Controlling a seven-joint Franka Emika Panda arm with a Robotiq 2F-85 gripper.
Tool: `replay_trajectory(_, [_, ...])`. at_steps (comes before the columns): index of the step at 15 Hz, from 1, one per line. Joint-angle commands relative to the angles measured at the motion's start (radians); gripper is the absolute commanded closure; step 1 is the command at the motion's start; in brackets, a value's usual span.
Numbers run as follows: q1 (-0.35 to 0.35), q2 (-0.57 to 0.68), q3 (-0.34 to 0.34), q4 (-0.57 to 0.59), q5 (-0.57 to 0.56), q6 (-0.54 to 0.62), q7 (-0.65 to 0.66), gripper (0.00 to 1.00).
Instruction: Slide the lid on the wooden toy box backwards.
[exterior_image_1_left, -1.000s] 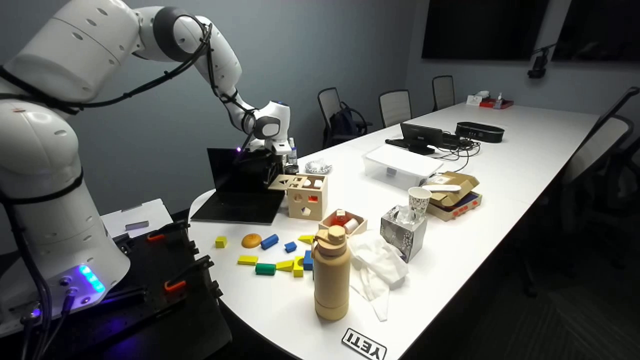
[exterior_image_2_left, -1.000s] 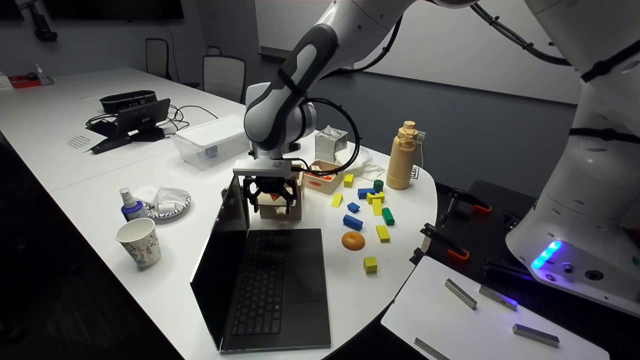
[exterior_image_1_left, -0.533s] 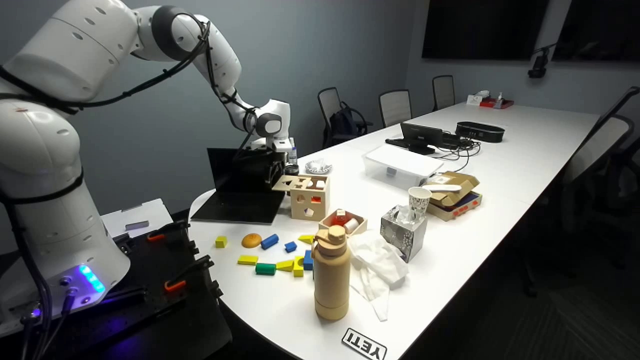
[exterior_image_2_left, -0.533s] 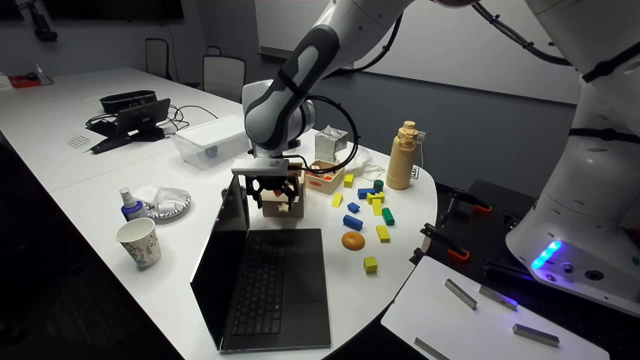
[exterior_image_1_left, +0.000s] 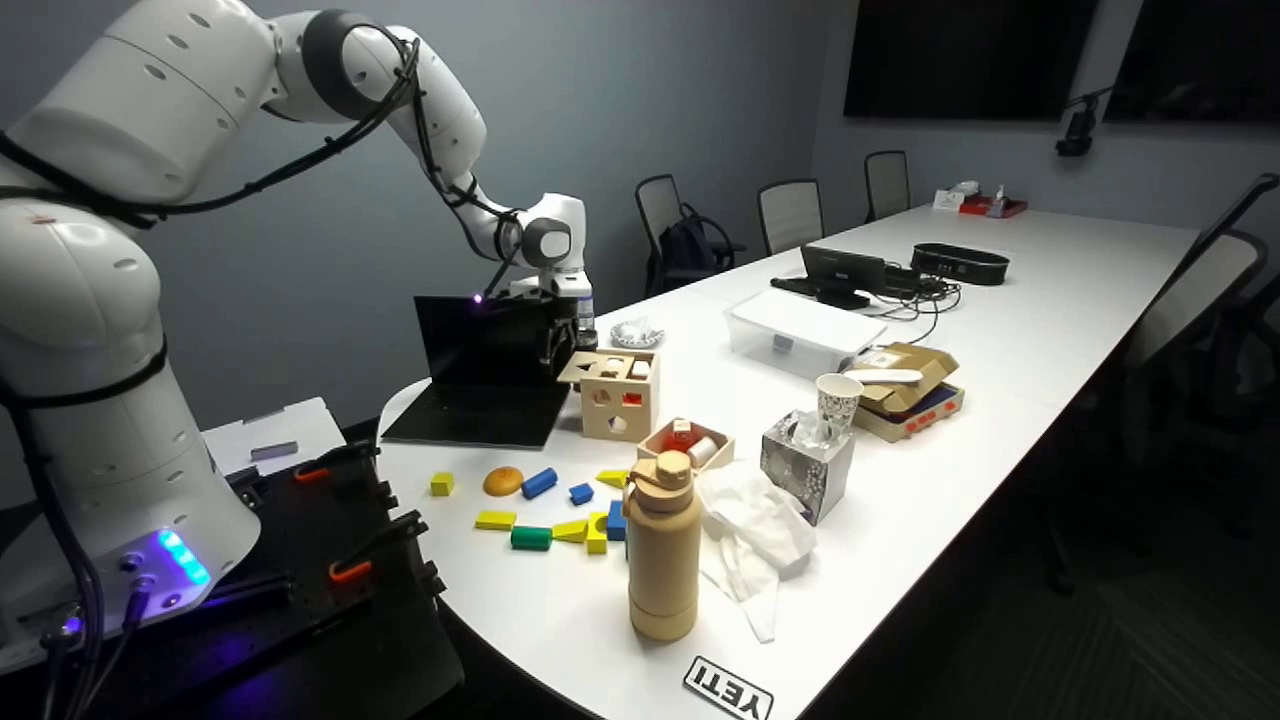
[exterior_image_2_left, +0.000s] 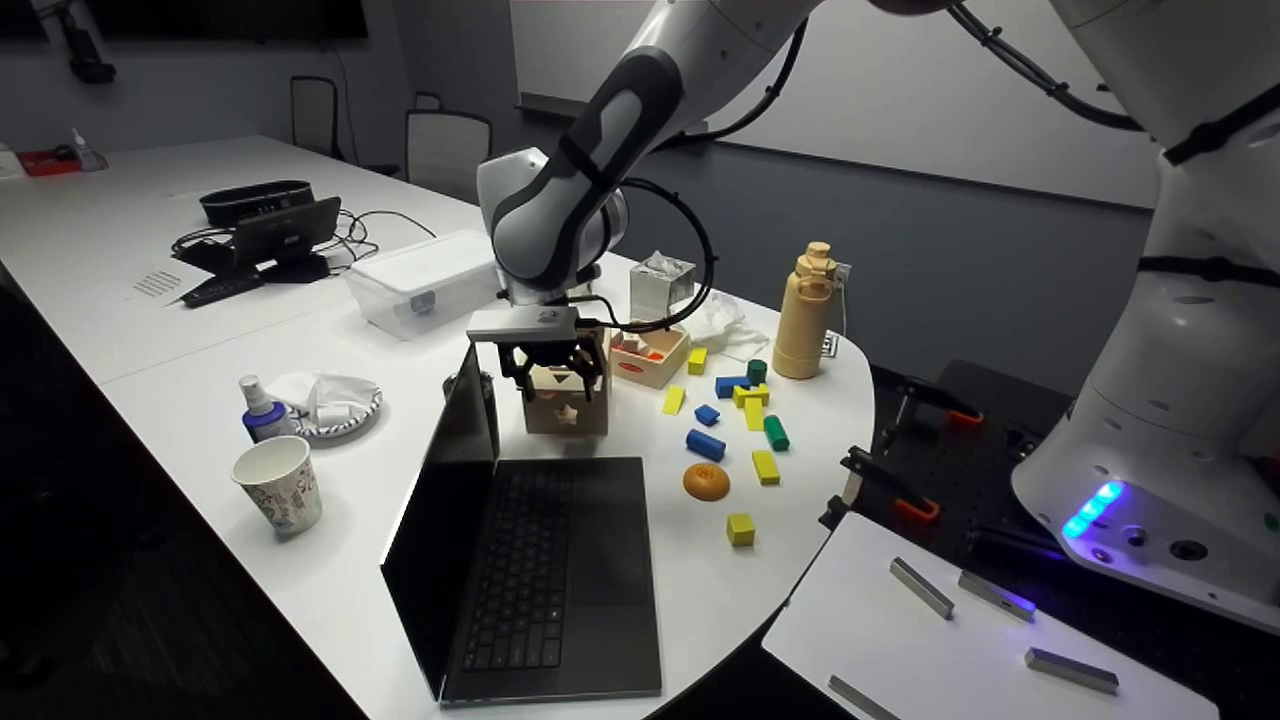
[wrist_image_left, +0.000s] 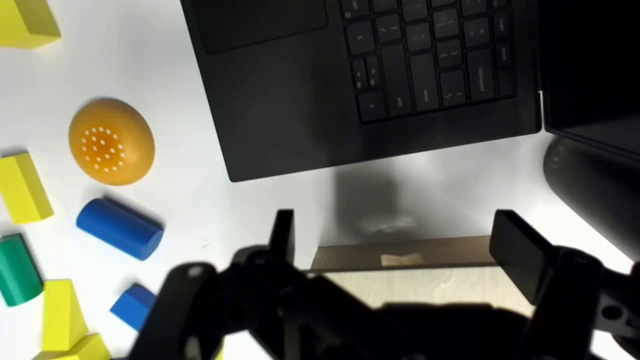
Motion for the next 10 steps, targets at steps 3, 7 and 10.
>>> replay_trajectory(3, [0.010,0.021,-0.014,0.053,-0.045,-0.059,0.050,0.00])
replay_trajectory(7, [0.013,0.031,-0.021,0.066,-0.050,-0.067,0.057,0.00])
replay_trajectory(10, [0.020,0.036,-0.032,0.071,-0.063,-0.070,0.071,0.00])
